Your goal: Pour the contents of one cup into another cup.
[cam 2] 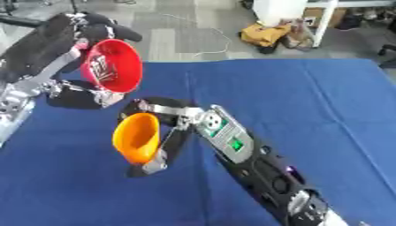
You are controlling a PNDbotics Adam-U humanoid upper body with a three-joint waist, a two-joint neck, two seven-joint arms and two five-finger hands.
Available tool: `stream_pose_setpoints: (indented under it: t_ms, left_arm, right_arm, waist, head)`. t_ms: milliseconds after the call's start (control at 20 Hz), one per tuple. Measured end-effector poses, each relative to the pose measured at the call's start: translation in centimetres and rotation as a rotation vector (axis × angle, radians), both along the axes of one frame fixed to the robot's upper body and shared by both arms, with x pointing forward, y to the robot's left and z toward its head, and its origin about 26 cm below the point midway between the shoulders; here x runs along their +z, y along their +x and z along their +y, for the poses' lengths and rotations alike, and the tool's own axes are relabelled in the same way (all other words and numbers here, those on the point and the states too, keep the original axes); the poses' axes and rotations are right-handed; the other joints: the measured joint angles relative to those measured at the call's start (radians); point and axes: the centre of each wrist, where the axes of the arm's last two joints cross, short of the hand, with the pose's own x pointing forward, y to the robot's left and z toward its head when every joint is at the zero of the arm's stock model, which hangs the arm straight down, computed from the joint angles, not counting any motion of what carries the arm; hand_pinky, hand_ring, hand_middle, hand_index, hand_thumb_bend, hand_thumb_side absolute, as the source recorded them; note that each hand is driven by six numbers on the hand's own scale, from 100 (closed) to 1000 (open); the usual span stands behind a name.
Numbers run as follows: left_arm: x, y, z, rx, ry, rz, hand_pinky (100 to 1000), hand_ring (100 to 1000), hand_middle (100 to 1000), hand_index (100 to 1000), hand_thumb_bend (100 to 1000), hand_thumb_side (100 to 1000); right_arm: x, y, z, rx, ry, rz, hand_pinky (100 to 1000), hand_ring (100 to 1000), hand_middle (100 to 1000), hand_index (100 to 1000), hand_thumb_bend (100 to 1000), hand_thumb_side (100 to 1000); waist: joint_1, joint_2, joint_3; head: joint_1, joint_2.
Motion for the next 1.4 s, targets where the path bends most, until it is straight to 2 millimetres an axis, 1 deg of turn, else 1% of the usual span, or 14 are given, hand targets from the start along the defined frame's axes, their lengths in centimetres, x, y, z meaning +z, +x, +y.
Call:
stream_pose_setpoints:
  t_ms: [600,1150,1250,1300,1400]
  left_arm:
    - [0.12,-0.15,-0.04,0.0,0.068,-0.095,200,321,361,815,440,100]
    - [0.14,-0.25,-0.01,0.0,0.101,-0.157,206,328,362,817,449,100]
    - [0.14,-0.24,0.05,0.001,0.108,-0.166,192,332,364,818,457,100]
    - [0.15,-0.22,0.13,0.003,0.115,-0.171,162,335,365,819,461,100]
    - [0.16,-0.2,0.22,0.004,0.127,-0.182,173,338,366,821,468,100]
  right_arm:
    - [0.07,-0.03,0.02,0.003,0.003,0.001,223,415,288,444,270,153]
    - [0.08,-0.03,0.02,0.002,0.001,0.005,224,416,289,444,273,156]
    - [0.08,-0.03,0.02,0.002,0.002,0.006,224,416,289,444,274,156]
    - [0.09,-0.03,0.02,0.003,0.003,0.006,224,416,289,444,274,156]
    - [0.09,-0.04,0.02,0.003,0.004,0.007,223,416,289,444,273,156]
  waist:
    - [0.0,0.0,-0.001]
    - [0.0,0.0,-0.001]
    - [0.0,0.0,-0.001]
    - [0.0,0.0,-0.001]
    - [0.0,0.0,-0.001]
  head:
    - [0.002,0.0]
    - [0.002,0.0]
    - [0.002,0.0]
    - [0.002,0.0]
    - [0.002,0.0]
